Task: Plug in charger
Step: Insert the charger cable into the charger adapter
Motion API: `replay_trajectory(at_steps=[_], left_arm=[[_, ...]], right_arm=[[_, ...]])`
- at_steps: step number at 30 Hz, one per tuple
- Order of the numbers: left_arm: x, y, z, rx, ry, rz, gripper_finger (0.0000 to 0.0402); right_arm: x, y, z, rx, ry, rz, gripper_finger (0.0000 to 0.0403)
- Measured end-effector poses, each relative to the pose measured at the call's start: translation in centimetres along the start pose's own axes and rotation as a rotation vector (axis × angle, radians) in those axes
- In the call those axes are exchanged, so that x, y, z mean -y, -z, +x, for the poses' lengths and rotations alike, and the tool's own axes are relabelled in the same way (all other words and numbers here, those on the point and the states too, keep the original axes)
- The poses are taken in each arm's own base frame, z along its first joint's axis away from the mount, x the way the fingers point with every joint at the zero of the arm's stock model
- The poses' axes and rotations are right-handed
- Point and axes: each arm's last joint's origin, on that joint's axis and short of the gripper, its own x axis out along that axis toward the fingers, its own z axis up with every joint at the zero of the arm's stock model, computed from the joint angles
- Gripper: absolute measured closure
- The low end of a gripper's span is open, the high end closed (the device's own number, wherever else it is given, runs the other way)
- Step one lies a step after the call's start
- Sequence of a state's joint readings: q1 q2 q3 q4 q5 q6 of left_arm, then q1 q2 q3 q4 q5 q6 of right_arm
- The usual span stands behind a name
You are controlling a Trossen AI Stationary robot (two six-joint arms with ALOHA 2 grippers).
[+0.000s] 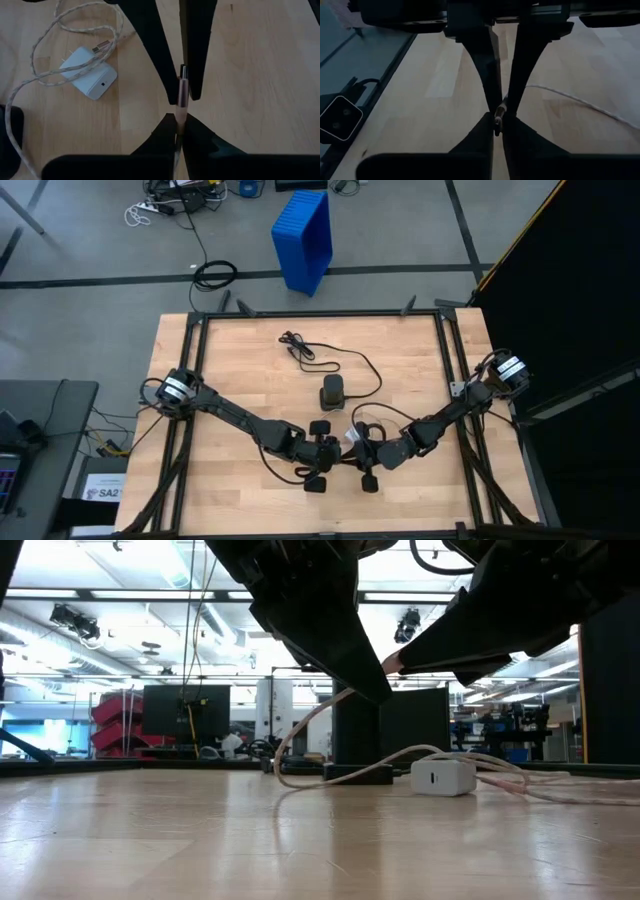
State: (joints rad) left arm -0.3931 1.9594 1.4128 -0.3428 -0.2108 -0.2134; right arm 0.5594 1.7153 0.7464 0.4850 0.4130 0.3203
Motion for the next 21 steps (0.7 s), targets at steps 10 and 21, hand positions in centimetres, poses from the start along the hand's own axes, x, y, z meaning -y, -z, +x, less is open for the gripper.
replay_trajectory(at_steps=[10, 21], left_arm=[[0.0, 0.1, -0.6, -0.012, -0.034, 0.011, 0.0351], [0.9, -0.3, -4.1, 0.040, -0.169, 0.046, 0.0337]], right_arm=[[0.1, -0.2, -0.1, 0.041, 0.087, 0.005, 0.0402], [-0.2, -0.2, -0.3, 0.066, 0.119, 0.023, 0.0403]])
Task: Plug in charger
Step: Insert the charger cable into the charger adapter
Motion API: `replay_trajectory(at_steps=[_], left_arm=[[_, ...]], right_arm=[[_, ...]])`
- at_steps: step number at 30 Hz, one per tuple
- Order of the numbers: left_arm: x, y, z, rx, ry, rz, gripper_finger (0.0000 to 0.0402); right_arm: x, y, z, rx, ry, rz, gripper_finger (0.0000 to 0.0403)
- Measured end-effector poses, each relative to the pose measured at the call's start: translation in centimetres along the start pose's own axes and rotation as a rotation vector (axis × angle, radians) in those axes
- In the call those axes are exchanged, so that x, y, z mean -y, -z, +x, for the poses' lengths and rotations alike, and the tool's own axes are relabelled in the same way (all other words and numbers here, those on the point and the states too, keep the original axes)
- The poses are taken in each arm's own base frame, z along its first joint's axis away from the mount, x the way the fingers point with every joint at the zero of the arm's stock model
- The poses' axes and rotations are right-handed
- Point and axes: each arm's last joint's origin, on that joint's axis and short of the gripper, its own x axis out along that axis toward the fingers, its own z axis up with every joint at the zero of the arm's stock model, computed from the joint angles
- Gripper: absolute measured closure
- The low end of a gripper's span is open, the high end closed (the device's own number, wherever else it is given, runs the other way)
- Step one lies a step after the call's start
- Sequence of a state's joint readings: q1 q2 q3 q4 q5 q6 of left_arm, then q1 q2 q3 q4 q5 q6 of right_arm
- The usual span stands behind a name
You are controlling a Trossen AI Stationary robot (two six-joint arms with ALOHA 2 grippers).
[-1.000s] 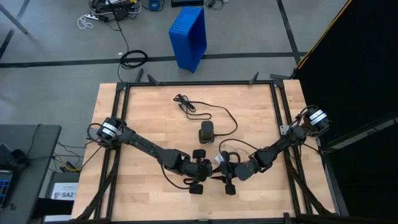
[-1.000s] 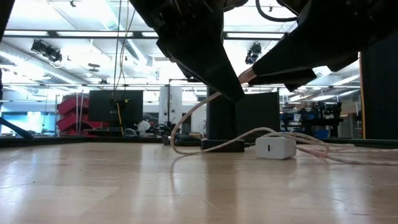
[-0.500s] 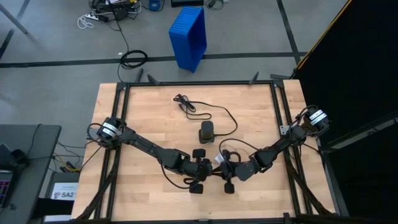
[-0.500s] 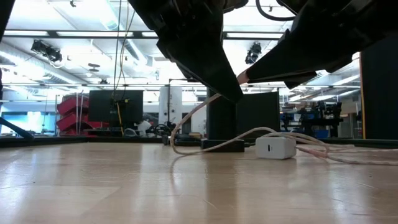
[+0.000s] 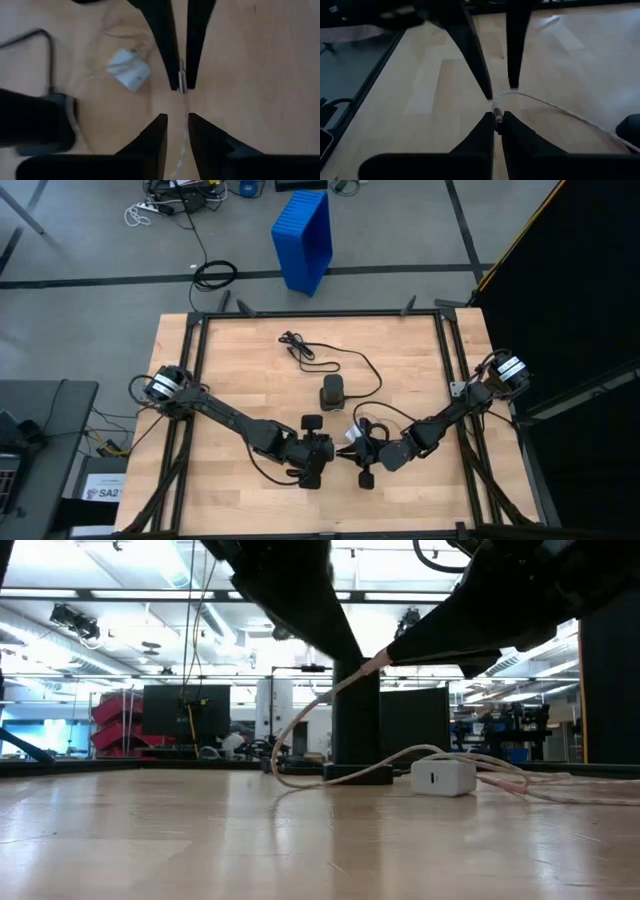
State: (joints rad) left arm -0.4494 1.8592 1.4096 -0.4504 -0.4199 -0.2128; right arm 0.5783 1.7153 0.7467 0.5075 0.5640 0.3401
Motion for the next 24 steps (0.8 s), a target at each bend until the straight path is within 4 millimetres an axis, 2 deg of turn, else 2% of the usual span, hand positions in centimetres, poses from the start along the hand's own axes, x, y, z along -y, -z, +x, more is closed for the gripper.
replay_trajectory(at_steps=[5, 8, 11, 17, 20, 24], left_arm=[[0.7, -0.4, -3.3, 0.070, -0.076, 0.022, 0.0337], [1.7, -0.5, -5.4, 0.136, -0.133, 0.037, 0.0337], [3.0, 0.1, -6.7, 0.228, -0.164, 0.030, 0.0337], [5.1, 2.8, -5.7, 0.447, -0.075, -0.052, 0.0336], [5.2, 4.3, -4.9, 0.553, 0.033, -0.130, 0.0328], [4.5, 6.4, -4.1, 0.697, 0.105, -0.238, 0.0293]], right_arm=[[-0.2, -0.2, -0.1, 0.027, 0.006, 0.011, 0.0403], [-0.3, -0.3, -0.2, 0.049, 0.035, 0.015, 0.0403], [-0.4, -0.7, -0.4, 0.096, 0.072, 0.007, 0.0403], [-0.5, -2.3, -0.6, 0.249, 0.125, -0.019, 0.0403], [-0.6, -3.1, -0.8, 0.309, 0.117, -0.029, 0.0403], [-0.7, -3.5, -1.0, 0.350, 0.111, -0.033, 0.0403]])
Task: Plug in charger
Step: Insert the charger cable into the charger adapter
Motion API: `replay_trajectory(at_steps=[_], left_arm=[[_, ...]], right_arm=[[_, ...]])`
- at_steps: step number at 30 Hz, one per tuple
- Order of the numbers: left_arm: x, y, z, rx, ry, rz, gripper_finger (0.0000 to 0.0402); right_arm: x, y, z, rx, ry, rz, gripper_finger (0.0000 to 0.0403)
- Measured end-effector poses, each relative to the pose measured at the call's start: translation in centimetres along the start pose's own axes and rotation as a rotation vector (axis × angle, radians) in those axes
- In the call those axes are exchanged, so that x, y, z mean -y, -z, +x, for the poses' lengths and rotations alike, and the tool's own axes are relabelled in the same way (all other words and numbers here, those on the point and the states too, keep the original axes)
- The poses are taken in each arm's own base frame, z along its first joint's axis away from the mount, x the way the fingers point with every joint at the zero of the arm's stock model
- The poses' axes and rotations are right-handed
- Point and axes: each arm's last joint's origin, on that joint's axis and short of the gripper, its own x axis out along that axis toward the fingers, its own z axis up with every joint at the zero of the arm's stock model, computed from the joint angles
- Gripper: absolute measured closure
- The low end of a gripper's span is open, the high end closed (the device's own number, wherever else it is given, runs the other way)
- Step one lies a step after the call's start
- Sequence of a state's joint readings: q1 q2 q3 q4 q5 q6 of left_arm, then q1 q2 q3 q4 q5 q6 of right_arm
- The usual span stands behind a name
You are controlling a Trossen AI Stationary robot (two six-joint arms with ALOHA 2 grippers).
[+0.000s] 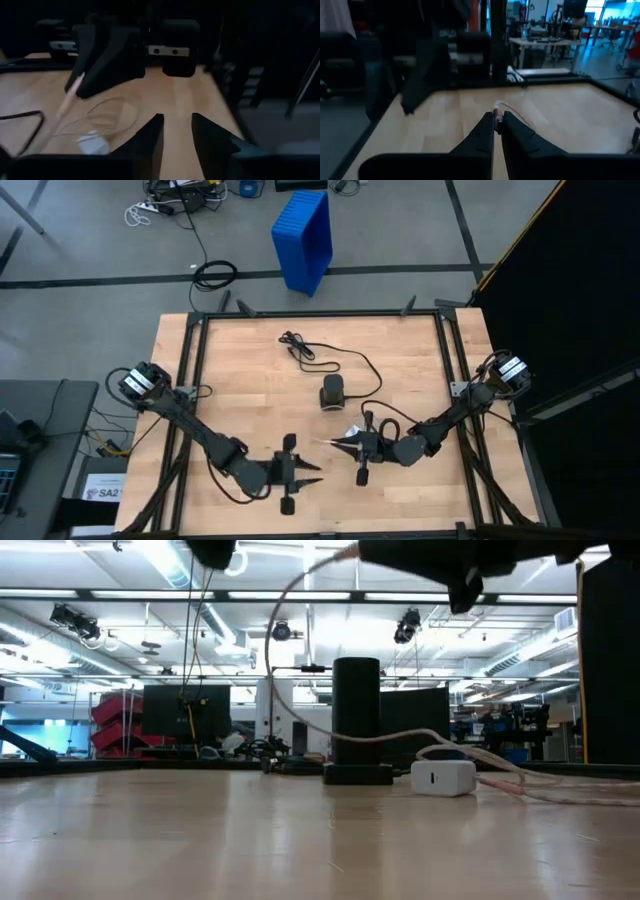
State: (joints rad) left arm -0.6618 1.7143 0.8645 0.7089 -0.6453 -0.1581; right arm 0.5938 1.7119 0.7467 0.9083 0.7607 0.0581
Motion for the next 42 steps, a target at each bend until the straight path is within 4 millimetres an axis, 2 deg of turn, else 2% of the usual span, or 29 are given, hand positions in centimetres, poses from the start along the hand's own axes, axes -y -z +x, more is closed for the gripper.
replay_trajectory(at_steps=[3, 8, 13, 19, 29, 42], left_arm=[[-1.3, 1.3, -0.1, 0.061, -0.017, -0.054, 0.0257], [-2.9, 4.0, 1.7, 0.050, -0.063, -0.096, 0.0201], [-4.0, 4.1, 3.2, 0.208, -0.081, -0.098, 0.0178], [-4.2, 3.0, 3.0, 0.329, -0.102, 0.005, 0.0178], [-4.3, 2.7, 2.9, 0.352, -0.120, 0.038, 0.0183], [-4.2, 2.5, 2.8, 0.367, -0.108, 0.055, 0.0250]], right_arm=[[0.0, -0.4, 0.0, 0.035, -0.003, 0.013, 0.0403], [0.0, -1.1, -0.1, 0.089, -0.014, 0.020, 0.0403], [0.0, -1.3, 0.1, 0.104, -0.055, 0.028, 0.0403], [-0.2, -1.1, 0.0, 0.092, -0.067, 0.013, 0.0403], [-1.0, -0.7, -0.7, 0.059, -0.096, -0.024, 0.0403], [-1.1, -0.5, -0.8, 0.043, -0.102, -0.012, 0.0403]])
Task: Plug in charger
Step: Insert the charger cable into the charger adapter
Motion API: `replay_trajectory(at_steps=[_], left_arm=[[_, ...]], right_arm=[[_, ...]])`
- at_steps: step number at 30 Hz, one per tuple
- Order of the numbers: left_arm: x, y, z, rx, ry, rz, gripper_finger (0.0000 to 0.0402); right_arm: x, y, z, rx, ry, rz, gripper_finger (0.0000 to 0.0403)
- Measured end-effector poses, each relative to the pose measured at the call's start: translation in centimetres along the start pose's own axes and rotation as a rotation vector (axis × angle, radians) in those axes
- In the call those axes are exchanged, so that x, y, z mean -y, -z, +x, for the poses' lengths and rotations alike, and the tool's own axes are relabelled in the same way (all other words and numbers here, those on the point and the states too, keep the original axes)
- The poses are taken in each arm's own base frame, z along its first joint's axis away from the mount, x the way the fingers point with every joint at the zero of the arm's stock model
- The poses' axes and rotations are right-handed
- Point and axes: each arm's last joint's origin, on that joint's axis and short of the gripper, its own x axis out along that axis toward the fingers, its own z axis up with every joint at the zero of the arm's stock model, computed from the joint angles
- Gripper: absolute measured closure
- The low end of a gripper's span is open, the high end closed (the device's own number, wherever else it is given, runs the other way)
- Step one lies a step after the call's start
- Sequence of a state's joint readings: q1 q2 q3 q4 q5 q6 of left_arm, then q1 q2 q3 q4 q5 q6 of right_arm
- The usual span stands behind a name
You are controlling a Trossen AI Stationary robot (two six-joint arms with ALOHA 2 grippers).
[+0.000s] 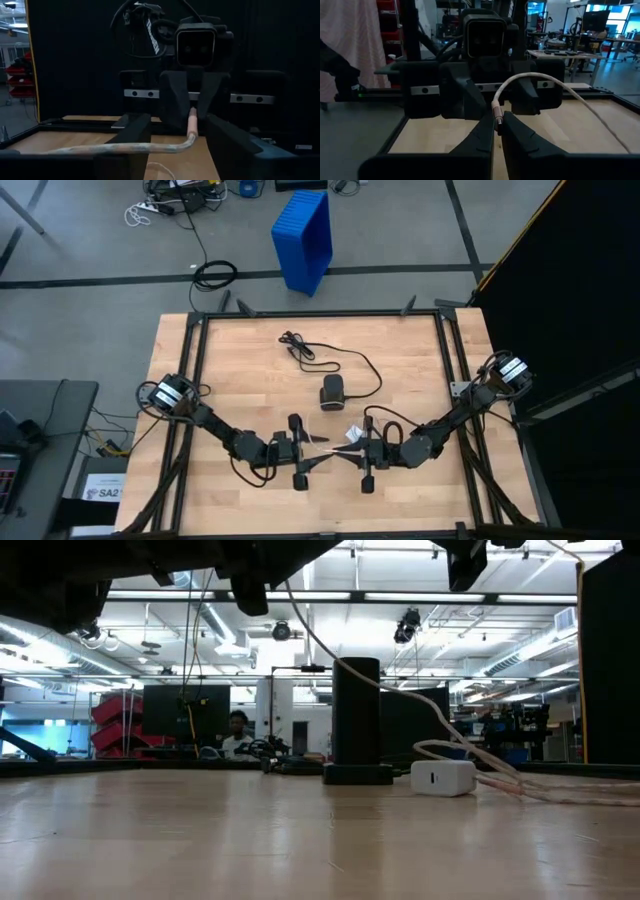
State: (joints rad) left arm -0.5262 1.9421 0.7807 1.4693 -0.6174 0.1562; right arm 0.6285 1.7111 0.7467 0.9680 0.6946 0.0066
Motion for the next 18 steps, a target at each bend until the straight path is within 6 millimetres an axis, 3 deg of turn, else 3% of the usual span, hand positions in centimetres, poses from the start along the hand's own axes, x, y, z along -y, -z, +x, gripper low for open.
replay_trajectory(at_steps=[18], left_arm=[[-0.42, 0.31, 0.44, -0.012, 0.058, -0.005, 0.0315]], right_arm=[[0.71, 0.18, 0.60, -0.017, -0.013, 0.015, 0.0403]])
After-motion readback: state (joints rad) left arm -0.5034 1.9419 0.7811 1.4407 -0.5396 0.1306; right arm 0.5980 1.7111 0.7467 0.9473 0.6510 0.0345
